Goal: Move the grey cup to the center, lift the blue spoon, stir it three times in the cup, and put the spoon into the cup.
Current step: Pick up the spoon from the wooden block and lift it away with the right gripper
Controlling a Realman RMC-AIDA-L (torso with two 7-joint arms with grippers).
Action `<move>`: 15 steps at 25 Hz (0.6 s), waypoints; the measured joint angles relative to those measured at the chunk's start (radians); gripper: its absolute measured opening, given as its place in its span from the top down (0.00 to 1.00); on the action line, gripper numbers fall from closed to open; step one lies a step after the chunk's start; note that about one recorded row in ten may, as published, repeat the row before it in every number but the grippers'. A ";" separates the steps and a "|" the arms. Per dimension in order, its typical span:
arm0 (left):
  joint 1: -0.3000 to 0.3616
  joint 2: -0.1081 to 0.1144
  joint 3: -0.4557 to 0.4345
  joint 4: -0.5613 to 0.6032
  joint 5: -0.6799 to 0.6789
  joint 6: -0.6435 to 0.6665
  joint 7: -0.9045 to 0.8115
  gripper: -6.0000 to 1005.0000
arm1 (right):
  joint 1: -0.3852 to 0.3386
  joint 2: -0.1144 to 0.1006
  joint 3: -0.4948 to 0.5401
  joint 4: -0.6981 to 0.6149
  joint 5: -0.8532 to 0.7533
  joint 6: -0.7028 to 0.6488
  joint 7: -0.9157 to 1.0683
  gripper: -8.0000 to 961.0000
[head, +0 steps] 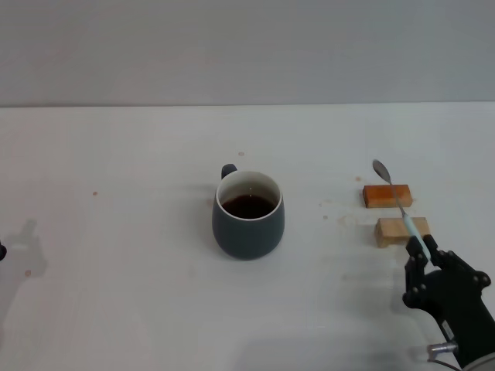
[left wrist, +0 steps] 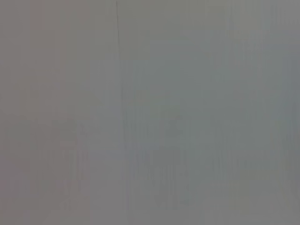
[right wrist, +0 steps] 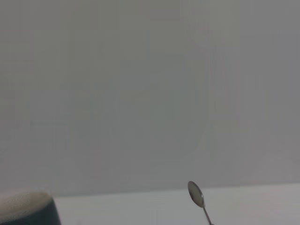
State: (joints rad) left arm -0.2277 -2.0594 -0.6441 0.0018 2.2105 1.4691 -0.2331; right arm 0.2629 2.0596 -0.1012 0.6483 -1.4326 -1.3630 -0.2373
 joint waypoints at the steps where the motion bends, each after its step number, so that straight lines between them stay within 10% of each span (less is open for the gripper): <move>1: 0.001 0.000 0.000 0.000 0.000 0.001 0.000 1.00 | 0.003 -0.012 0.003 0.038 0.000 -0.006 -0.030 0.86; 12: 0.006 -0.002 0.000 -0.002 0.000 0.005 0.014 1.00 | 0.021 -0.260 0.243 0.772 0.119 0.189 -0.685 0.87; 15: 0.010 -0.002 0.000 -0.002 0.000 0.006 0.014 1.00 | 0.013 -0.278 0.295 0.858 0.167 0.238 -0.804 0.87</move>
State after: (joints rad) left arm -0.2176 -2.0617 -0.6442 0.0000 2.2105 1.4755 -0.2193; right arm 0.2761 1.7814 0.1943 1.5067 -1.2652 -1.1248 -1.0417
